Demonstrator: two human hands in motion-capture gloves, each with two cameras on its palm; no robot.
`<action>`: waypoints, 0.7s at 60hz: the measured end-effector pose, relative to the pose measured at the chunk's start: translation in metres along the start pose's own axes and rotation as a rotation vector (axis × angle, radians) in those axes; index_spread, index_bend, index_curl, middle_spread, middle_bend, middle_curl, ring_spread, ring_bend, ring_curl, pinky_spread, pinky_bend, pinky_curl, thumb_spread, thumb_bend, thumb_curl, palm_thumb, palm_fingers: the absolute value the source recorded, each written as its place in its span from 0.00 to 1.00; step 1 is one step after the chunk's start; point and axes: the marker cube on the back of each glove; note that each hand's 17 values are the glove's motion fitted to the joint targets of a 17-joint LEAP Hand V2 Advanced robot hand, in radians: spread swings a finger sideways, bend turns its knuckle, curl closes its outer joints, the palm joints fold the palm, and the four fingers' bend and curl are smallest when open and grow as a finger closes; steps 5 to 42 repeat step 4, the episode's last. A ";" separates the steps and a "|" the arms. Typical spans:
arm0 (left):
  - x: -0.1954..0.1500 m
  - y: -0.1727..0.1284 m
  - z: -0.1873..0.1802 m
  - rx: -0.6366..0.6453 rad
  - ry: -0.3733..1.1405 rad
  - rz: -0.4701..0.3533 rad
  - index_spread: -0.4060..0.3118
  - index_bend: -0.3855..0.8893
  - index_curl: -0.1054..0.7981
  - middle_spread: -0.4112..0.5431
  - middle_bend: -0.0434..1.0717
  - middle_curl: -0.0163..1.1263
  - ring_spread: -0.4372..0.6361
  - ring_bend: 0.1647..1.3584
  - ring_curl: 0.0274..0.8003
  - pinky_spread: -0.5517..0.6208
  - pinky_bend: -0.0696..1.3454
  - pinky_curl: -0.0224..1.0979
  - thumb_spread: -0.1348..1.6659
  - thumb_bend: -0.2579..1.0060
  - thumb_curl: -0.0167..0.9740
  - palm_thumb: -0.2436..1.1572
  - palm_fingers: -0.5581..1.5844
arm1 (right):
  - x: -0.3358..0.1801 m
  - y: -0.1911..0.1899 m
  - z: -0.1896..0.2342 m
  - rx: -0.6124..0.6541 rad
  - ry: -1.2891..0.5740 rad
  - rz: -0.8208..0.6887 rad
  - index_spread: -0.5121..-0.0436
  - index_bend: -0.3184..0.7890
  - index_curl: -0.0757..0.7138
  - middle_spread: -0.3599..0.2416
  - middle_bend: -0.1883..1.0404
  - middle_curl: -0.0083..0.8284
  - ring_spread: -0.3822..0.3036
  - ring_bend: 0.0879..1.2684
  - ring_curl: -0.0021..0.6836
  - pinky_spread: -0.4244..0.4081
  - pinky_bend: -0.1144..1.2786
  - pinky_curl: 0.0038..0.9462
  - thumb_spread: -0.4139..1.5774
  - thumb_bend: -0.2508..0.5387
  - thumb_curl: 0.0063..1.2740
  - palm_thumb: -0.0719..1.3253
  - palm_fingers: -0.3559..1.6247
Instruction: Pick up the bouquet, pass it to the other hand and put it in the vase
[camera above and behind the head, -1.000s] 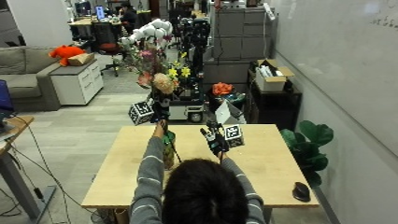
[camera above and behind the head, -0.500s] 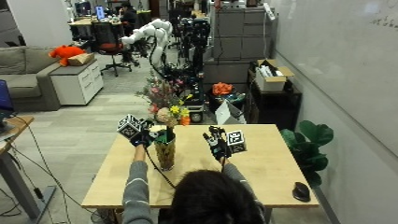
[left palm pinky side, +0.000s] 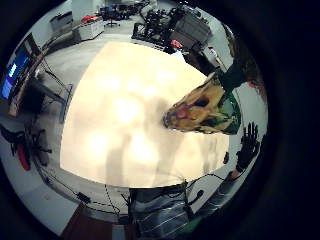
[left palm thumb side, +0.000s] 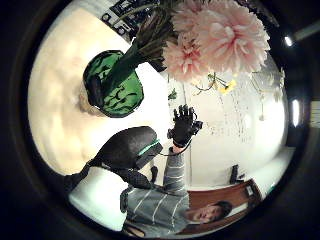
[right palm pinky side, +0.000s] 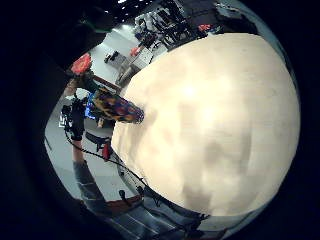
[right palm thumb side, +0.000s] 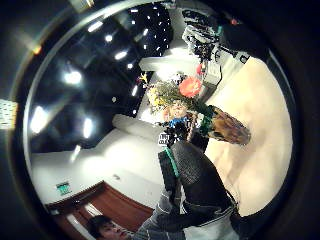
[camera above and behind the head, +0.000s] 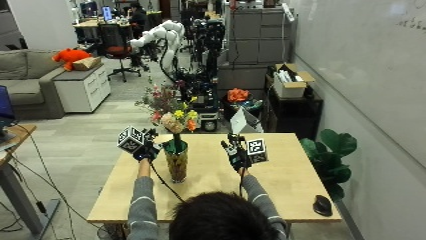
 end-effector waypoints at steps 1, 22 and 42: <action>-0.002 0.000 0.000 -0.012 0.007 -0.002 0.88 0.36 0.26 0.84 0.21 0.28 0.81 0.36 0.34 0.84 0.37 0.30 0.50 0.17 0.37 0.35 0.21 | 0.003 -0.004 0.000 0.014 0.022 -0.030 0.28 0.42 0.45 0.31 0.30 0.42 0.34 0.20 0.48 0.74 0.27 0.37 0.74 0.29 0.26 0.38 0.45; -0.013 -0.012 -0.002 -0.009 -0.023 0.054 0.87 0.36 0.25 0.84 0.21 0.28 0.81 0.36 0.33 0.84 0.37 0.31 0.50 0.17 0.37 0.35 0.21 | 0.002 -0.003 0.000 0.003 0.001 -0.043 0.28 0.42 0.45 0.31 0.30 0.42 0.34 0.20 0.49 0.74 0.27 0.37 0.74 0.29 0.26 0.38 0.45; -0.013 -0.012 -0.002 -0.009 -0.023 0.054 0.87 0.36 0.25 0.84 0.21 0.28 0.81 0.36 0.33 0.84 0.37 0.31 0.50 0.17 0.37 0.35 0.21 | 0.002 -0.003 0.000 0.003 0.001 -0.043 0.28 0.42 0.45 0.31 0.30 0.42 0.34 0.20 0.49 0.74 0.27 0.37 0.74 0.29 0.26 0.38 0.45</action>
